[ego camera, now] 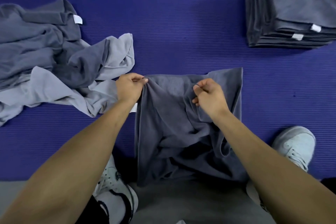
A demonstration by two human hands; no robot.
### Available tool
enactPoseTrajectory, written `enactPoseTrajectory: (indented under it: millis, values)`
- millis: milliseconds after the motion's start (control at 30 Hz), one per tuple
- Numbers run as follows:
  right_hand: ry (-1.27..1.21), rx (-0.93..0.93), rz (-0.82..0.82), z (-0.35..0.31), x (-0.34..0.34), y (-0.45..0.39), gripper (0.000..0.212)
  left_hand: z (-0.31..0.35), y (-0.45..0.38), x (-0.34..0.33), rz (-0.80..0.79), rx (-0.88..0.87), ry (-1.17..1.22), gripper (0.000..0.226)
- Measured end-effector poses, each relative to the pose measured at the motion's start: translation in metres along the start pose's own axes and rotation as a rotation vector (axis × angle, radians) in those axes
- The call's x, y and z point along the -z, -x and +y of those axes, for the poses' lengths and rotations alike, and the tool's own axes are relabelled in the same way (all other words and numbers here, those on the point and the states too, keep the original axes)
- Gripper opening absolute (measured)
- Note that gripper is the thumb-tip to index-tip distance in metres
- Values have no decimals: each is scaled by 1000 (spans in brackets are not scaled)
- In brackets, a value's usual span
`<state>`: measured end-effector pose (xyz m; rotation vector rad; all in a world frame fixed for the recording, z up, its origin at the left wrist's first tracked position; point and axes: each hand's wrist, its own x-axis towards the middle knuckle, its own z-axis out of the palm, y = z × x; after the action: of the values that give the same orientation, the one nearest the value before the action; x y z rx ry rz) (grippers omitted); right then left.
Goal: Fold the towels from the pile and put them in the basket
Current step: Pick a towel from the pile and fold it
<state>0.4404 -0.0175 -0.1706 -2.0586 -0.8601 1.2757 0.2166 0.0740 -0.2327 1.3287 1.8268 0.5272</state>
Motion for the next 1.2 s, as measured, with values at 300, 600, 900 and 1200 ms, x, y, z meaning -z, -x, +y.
enactPoseTrajectory:
  millis: [300,600,900,1200]
  values:
    - [-74,-24,29,6,-9,3,13,7,-3,-9,107,62,-33,9]
    - [-91,-12,17,9,0,5,8,16,-1,-6,11,16,-230,12]
    - [-78,-71,204,20,71,-26,6,56,43,-49,-168,-367,-141,12]
    - [22,-38,300,38,110,-73,16,81,43,-106,-260,-277,84,10]
